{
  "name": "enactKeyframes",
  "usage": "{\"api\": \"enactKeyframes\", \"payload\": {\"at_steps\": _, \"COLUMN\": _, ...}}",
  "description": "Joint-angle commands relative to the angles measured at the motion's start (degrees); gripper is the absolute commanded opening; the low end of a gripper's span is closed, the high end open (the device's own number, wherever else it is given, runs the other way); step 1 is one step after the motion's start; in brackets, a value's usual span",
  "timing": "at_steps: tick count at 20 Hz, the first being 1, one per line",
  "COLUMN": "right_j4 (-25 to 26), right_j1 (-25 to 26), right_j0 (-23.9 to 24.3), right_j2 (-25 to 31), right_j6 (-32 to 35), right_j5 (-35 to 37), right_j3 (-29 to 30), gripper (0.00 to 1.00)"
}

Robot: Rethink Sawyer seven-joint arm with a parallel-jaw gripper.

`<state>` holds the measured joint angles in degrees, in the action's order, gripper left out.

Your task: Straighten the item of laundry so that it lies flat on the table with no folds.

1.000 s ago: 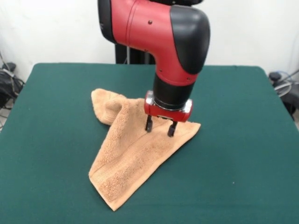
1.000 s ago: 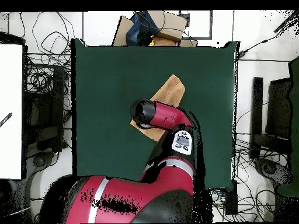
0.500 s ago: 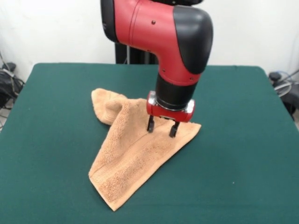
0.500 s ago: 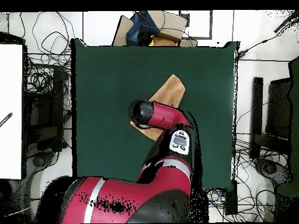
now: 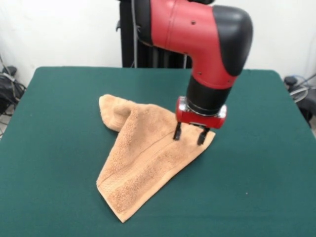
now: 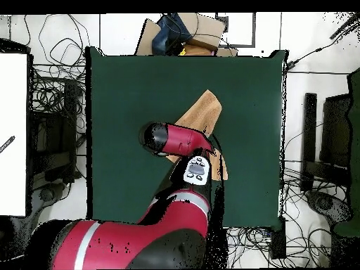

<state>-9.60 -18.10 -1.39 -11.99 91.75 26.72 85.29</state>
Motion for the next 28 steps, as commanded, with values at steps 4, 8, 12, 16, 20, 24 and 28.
{"api": "enactKeyframes", "payload": {"at_steps": 4, "right_j4": -2.91, "right_j1": 0.34, "right_j0": -1.85, "right_j2": 3.14, "right_j6": 14.90, "right_j5": -3.62, "right_j3": 2.51, "gripper": 1.00}}
{"api": "enactKeyframes", "payload": {"at_steps": 8, "right_j4": -2.17, "right_j1": -0.89, "right_j0": 1.40, "right_j2": 5.90, "right_j6": 13.19, "right_j5": -9.88, "right_j3": 5.45, "gripper": 0.00}}
{"api": "enactKeyframes", "payload": {"at_steps": 12, "right_j4": -1.64, "right_j1": -1.92, "right_j0": 3.20, "right_j2": 6.65, "right_j6": 12.40, "right_j5": -11.40, "right_j3": 6.99, "gripper": 0.00}}
{"api": "enactKeyframes", "payload": {"at_steps": 16, "right_j4": -1.14, "right_j1": -2.87, "right_j0": 5.35, "right_j2": 8.07, "right_j6": 11.96, "right_j5": -13.51, "right_j3": 9.28, "gripper": 0.00}}
{"api": "enactKeyframes", "payload": {"at_steps": 20, "right_j4": -1.99, "right_j1": -4.50, "right_j0": 6.17, "right_j2": 7.93, "right_j6": 13.29, "right_j5": -13.99, "right_j3": 11.94, "gripper": 0.00}}
{"api": "enactKeyframes", "payload": {"at_steps": 24, "right_j4": -1.70, "right_j1": -6.23, "right_j0": 6.87, "right_j2": 7.22, "right_j6": 12.17, "right_j5": -11.76, "right_j3": 13.30, "gripper": 0.00}}
{"api": "enactKeyframes", "payload": {"at_steps": 28, "right_j4": -0.21, "right_j1": -4.23, "right_j0": 6.68, "right_j2": 6.22, "right_j6": 10.04, "right_j5": -10.76, "right_j3": 11.42, "gripper": 0.00}}
